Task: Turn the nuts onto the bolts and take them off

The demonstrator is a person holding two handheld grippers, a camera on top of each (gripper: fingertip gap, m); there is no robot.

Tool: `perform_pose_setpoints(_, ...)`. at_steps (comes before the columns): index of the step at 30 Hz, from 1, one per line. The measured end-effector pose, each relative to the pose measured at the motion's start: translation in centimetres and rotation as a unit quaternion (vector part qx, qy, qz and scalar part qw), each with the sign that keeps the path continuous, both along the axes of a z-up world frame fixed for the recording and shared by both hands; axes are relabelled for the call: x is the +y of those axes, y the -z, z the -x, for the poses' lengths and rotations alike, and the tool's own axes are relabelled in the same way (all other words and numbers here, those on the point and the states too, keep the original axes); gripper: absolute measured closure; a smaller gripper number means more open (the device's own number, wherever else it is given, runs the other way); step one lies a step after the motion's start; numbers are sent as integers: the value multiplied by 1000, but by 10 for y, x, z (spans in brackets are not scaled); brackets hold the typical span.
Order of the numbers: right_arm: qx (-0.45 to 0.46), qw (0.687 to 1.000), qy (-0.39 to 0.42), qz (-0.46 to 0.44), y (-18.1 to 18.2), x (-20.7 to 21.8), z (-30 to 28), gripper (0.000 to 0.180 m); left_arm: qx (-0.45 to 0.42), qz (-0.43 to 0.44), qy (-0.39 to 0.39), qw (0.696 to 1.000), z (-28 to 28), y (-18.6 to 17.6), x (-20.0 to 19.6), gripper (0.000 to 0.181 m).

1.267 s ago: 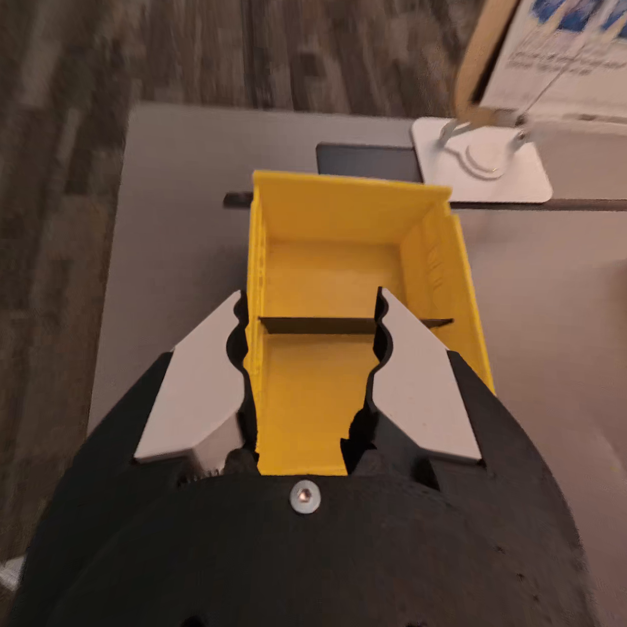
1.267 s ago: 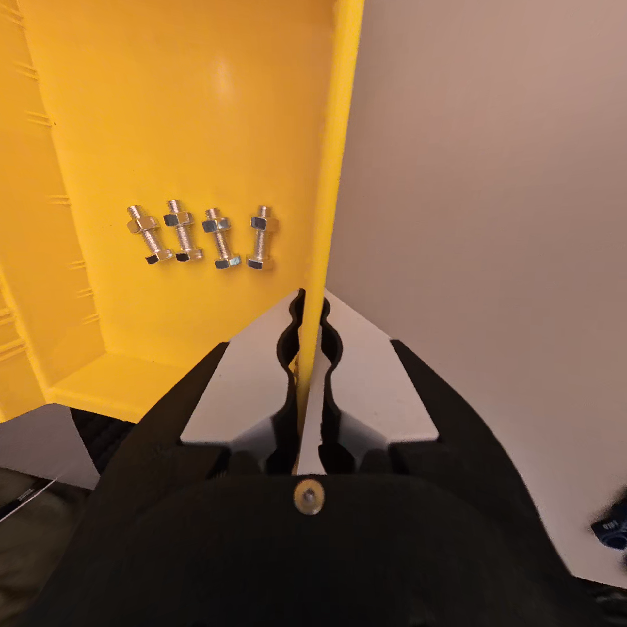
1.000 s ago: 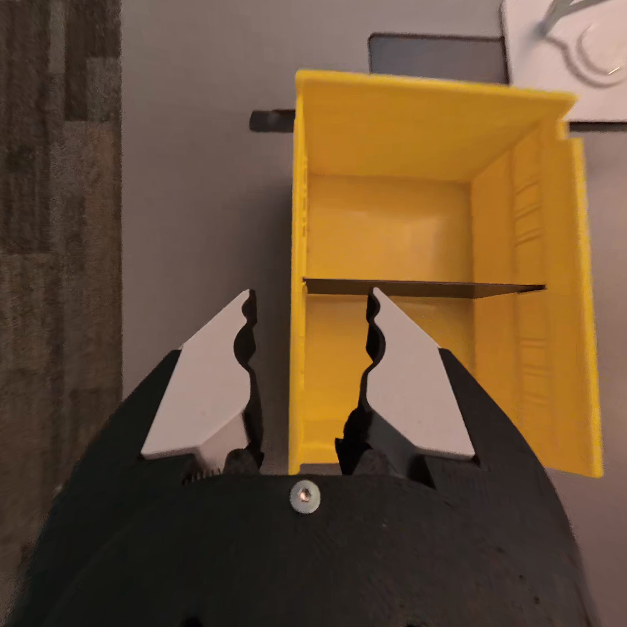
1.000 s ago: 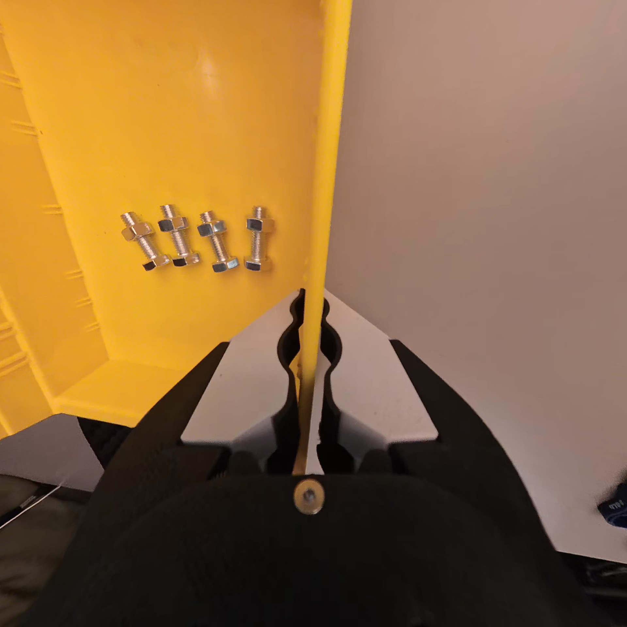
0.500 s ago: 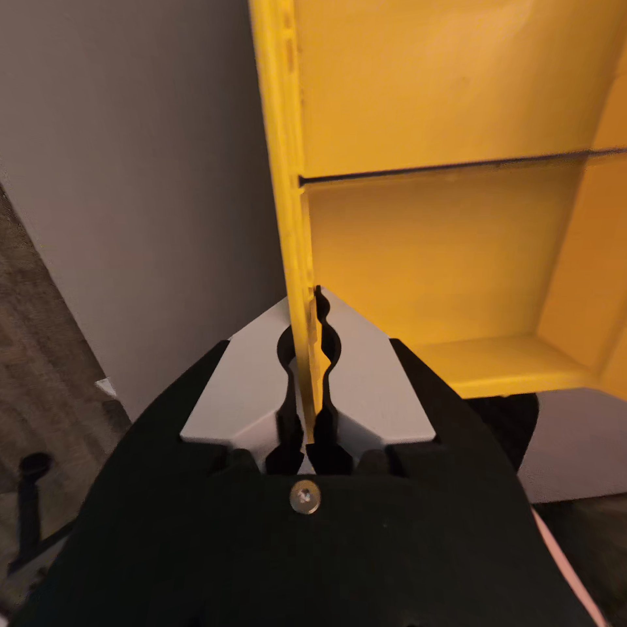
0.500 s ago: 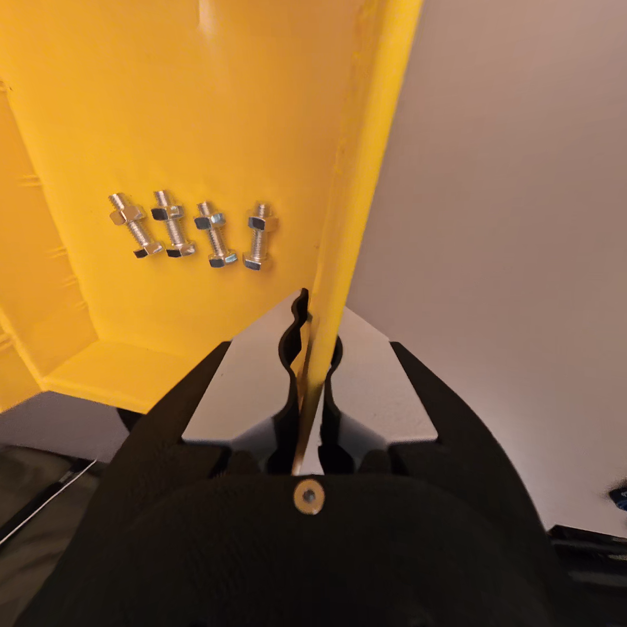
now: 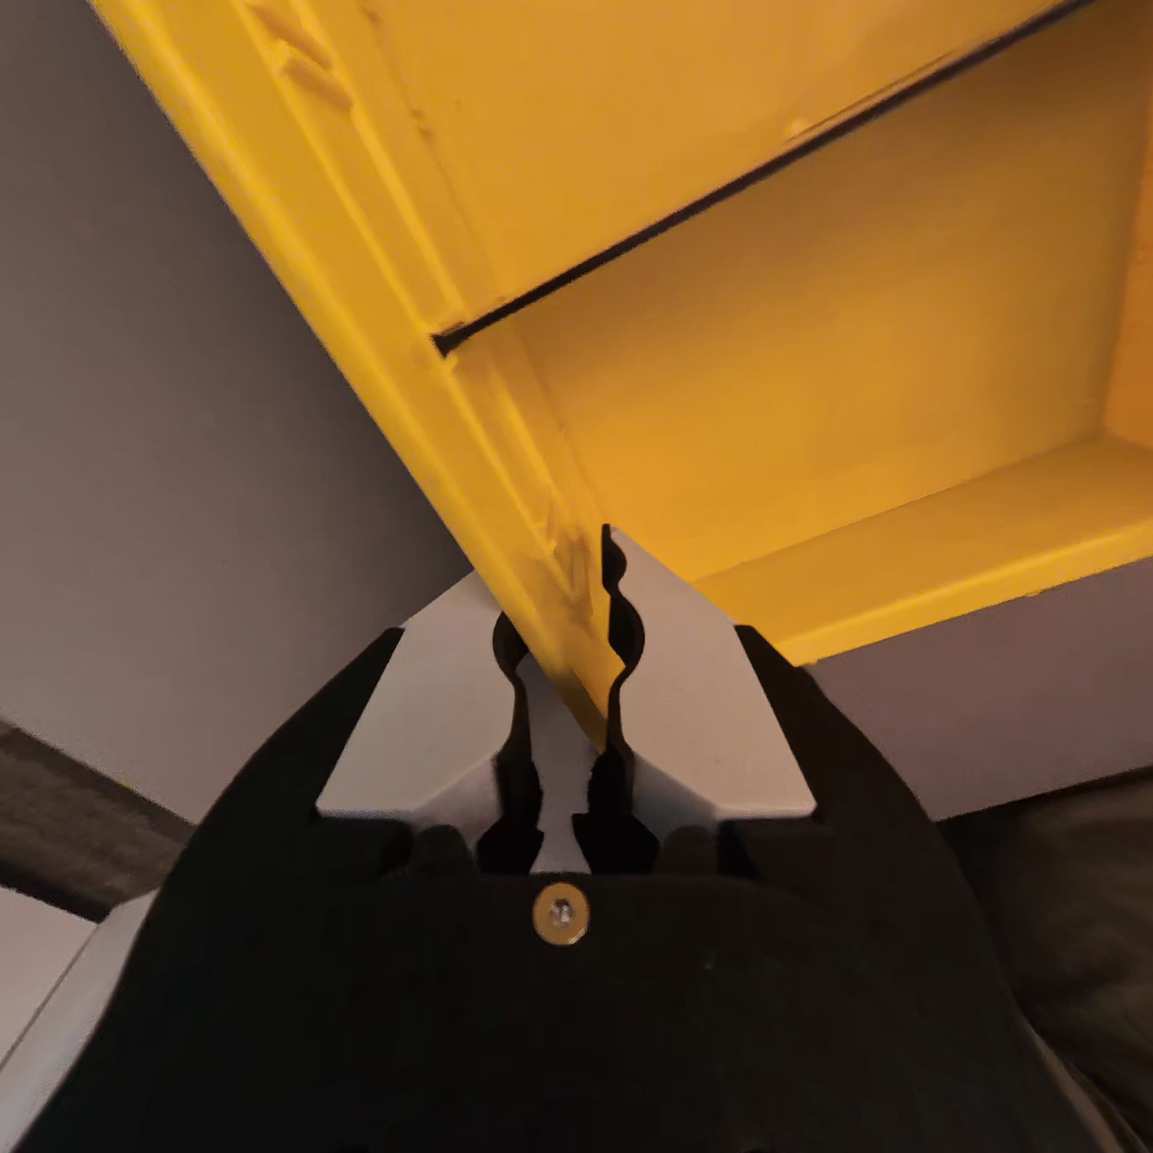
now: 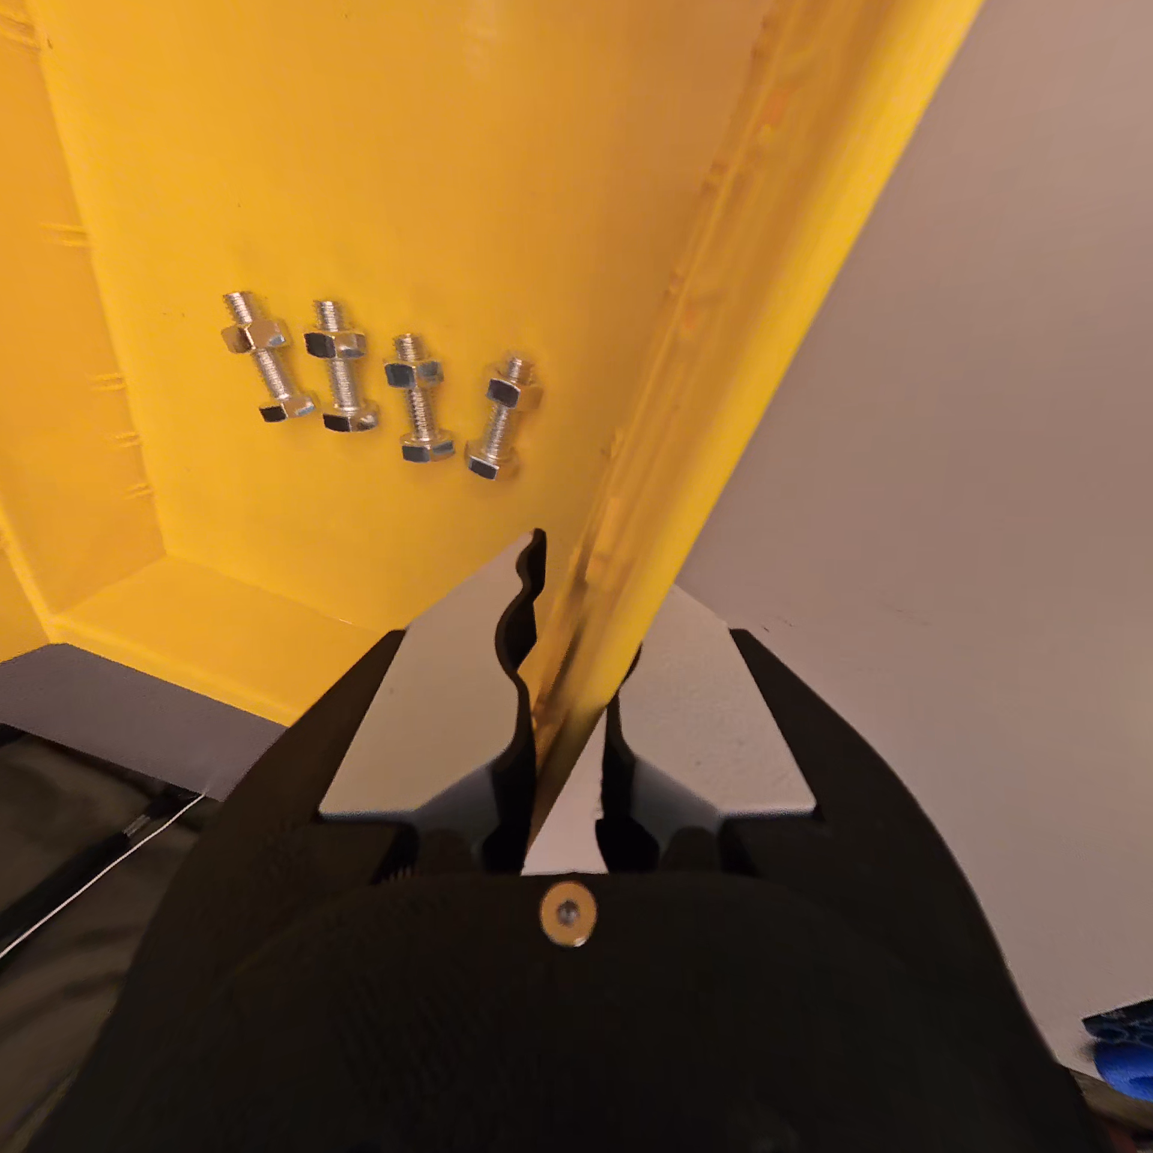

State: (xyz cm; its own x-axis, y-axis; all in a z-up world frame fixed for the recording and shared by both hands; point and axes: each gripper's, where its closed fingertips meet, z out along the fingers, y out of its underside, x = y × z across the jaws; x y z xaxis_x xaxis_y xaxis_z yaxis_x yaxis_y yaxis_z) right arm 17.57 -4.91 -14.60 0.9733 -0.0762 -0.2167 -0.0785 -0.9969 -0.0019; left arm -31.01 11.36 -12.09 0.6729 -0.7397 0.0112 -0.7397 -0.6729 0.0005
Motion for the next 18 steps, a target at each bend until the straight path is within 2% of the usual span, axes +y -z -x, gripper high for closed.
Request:
perform_pose_setpoints(3,-4,1000,2,-8,-5,2,-1,160,-22,19,21,999,-15,-4,-14,159)
perform_pose_setpoints(6,-23,996,35,-78,-30,15,-11,156,-40,-13,24,999,-16,-21,-15,161)
perform_pose_setpoints(8,-64,986,64,-143,-62,23,-22,151,-62,-44,19,997,-15,-38,-14,160)
perform_pose_setpoints(10,-85,963,65,-248,-109,39,-12,150,-85,-86,20,992,-14,-57,-11,159)
perform_pose_setpoints(11,-84,940,44,-327,-141,54,5,150,-98,-112,21,989,-14,-68,-8,158)
perform_pose_setpoints(12,-65,903,2,-424,-179,69,35,151,-111,-137,20,984,-14,-78,-6,157)
perform_pose_setpoints(14,14,785,-108,-610,-247,78,120,149,-143,-181,23,973,-18,-99,-1,156)
perform_pose_setpoints(15,48,740,-138,-656,-260,73,155,136,-159,-201,25,966,-20,-109,0,155)
perform_pose_setpoints(16,80,737,-154,-653,-257,73,184,125,-174,-216,28,961,-23,-117,0,155)
perform_pose_setpoints(18,123,804,-179,-554,-214,82,230,97,-196,-238,33,951,-27,-129,0,154)
